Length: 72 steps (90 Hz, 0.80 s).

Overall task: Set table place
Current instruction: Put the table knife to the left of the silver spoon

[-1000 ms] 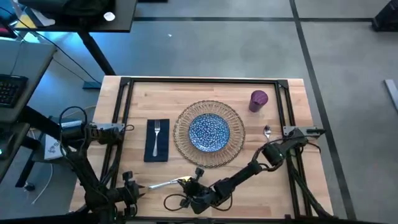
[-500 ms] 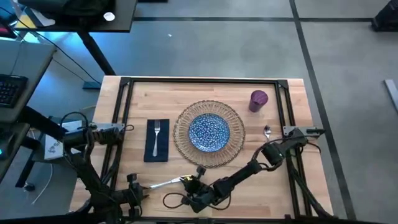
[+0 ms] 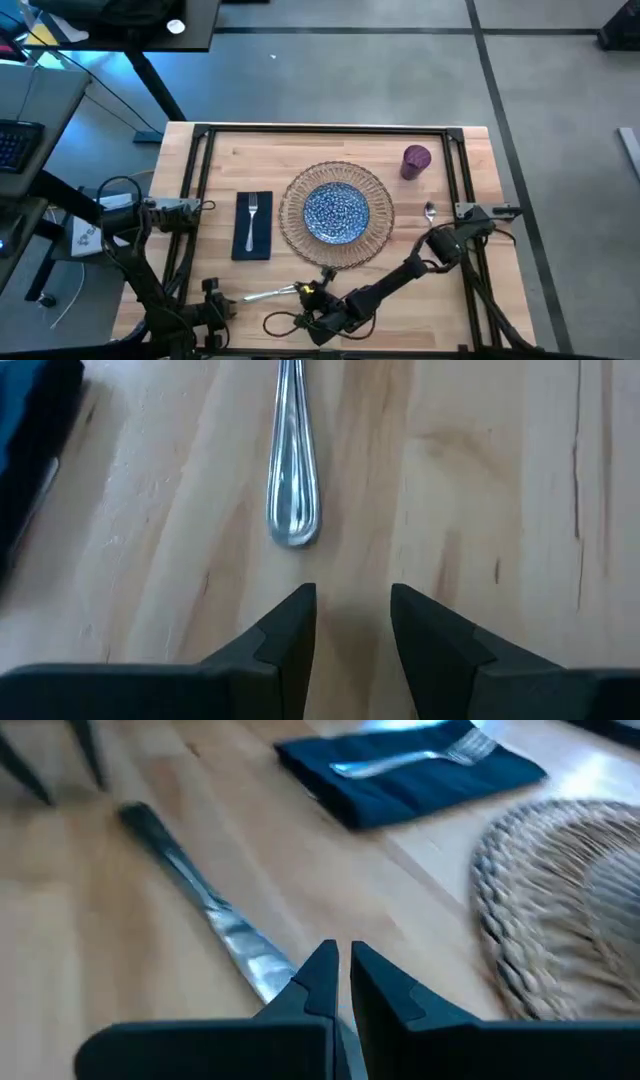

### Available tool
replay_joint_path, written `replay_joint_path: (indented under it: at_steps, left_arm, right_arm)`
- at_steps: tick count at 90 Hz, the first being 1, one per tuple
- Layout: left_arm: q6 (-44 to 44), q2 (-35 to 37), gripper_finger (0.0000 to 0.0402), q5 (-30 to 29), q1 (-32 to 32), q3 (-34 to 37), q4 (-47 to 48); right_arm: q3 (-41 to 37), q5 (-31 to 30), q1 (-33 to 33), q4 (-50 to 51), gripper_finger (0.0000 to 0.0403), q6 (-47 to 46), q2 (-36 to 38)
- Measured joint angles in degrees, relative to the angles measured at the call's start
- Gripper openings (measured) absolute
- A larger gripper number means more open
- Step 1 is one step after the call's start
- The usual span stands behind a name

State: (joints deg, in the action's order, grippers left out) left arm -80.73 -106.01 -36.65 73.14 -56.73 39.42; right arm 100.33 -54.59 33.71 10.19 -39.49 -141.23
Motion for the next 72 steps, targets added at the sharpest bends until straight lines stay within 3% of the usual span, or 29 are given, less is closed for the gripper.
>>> replay_joint_path:
  at_steps: [15,39,72]
  left_arm:
    - [0.4,0.2,0.0115,-0.2,0.2,0.0,1.0]
    - [1.4,0.1,0.0132,-0.4,-1.3,0.0,1.2]
    - [3.3,0.0,0.0197,-0.1,-1.9,0.0,1.5]
  right_arm:
    - [0.0,2.4,0.5,6.3,0.0000,-6.7,0.0]
    - [0.4,8.4,-0.4,7.1,0.0000,-7.1,-0.8]
    - [0.1,6.3,-1.6,6.3,0.0000,-2.4,2.3]
